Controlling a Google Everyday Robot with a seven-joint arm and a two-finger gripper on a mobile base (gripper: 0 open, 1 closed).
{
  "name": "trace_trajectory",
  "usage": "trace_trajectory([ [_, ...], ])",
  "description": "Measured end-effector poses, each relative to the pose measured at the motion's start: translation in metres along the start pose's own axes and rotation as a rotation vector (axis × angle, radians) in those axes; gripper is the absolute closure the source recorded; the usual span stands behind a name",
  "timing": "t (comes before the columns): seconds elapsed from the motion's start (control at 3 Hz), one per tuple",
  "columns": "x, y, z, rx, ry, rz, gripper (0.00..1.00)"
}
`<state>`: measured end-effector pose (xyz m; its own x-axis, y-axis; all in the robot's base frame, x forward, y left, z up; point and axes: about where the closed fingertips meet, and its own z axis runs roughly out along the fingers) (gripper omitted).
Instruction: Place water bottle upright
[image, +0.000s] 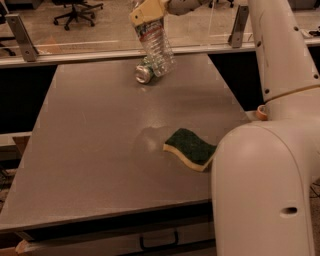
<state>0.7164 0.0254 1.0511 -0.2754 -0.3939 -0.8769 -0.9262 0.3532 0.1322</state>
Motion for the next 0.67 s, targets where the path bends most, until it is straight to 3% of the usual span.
trace_trajectory([
  [0.33,-0.0095,-0.0017,-0.0075,0.023,-0.015,-0.055,1.00],
  [0.67,-0.0077,-0.0025,-0.0093,0.015,-0.035,-0.041,1.00],
])
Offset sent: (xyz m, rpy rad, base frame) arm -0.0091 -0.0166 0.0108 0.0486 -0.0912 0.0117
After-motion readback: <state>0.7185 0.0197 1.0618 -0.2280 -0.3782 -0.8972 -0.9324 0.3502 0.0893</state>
